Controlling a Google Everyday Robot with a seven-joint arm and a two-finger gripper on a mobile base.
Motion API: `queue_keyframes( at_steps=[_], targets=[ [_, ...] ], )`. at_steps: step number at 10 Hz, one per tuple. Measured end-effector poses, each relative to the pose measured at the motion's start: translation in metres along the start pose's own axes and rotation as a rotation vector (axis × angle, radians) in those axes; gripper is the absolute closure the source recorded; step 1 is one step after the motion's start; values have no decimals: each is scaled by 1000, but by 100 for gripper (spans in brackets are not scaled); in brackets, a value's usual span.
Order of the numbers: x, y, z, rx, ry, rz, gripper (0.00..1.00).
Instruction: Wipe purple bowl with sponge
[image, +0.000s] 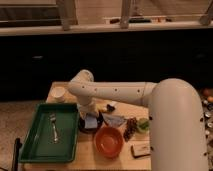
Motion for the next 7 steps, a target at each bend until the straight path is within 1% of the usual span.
queue_keyframes(
  at_steps=[1,3,4,5,6,7],
  targets=[
    [-1,1,0,-5,-1,11,99],
    [8,25,-3,-32,17,62,99],
    [12,34,-4,-36,21,80,99],
    [21,45,-6,-50,35,102,99],
    [29,47,-10,-56,46,117,99],
    [30,47,-11,-56,47,120,99]
  ],
)
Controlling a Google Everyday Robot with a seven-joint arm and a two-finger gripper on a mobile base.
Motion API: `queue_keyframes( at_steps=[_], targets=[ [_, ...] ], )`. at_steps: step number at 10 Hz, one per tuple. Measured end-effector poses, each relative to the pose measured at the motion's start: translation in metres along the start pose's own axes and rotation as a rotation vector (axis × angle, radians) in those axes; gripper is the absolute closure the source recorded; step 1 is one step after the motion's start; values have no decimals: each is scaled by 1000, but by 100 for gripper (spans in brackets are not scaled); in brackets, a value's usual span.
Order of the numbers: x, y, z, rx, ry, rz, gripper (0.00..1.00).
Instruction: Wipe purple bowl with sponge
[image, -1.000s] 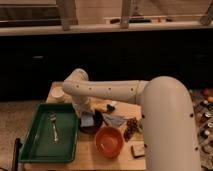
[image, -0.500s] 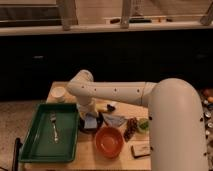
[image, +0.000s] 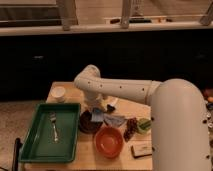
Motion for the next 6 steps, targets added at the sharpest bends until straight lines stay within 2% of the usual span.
queue_keyframes(
  at_steps=[2,4,6],
  targets=[
    [11,3,-10,-3,29,13,99],
    [16,-7,-14,0,43,-18,99],
    [16,-40,-19,16,48,-84,99]
  ],
)
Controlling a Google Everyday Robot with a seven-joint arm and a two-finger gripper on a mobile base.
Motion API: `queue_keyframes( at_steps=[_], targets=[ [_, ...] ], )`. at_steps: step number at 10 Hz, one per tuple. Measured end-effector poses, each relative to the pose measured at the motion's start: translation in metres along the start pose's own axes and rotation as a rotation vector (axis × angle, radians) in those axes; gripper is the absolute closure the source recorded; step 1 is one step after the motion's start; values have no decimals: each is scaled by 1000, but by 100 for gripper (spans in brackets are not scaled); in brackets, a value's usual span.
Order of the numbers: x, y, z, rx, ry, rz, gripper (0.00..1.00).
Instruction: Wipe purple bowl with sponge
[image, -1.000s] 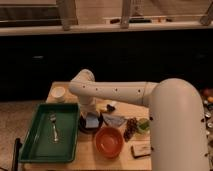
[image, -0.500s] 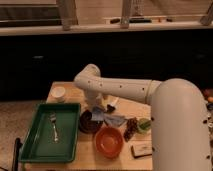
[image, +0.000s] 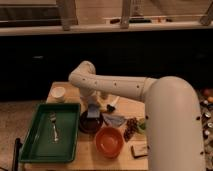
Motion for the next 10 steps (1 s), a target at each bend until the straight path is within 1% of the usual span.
queue_keyframes(
  at_steps=[1,3,5,8,10],
  targets=[
    [-2,-13,-2,7,-3,-30,99],
    [-7,-27,-6,22,-5,-103,99],
    [-19,-23,-13,50,-11,-94,99],
    [-35,5,-20,66,-4,-35,99],
    [-38,7,-23,77,1,-9,99]
  ],
)
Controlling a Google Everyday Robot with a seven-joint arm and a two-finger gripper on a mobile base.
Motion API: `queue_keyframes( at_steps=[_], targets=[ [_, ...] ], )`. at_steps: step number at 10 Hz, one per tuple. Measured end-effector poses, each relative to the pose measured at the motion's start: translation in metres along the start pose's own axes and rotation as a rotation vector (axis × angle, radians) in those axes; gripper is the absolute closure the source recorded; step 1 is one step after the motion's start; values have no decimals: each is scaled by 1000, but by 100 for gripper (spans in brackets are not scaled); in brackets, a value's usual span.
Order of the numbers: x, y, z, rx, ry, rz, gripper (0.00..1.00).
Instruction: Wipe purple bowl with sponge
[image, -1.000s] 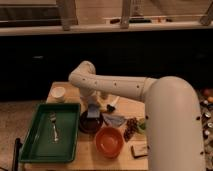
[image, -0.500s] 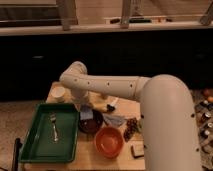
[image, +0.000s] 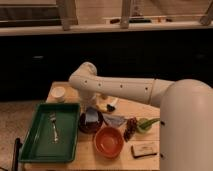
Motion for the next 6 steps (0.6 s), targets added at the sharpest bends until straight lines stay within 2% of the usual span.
queue_keyframes(
  at_steps=[6],
  targets=[
    [1,5,-2,6,5,33,99]
  ],
)
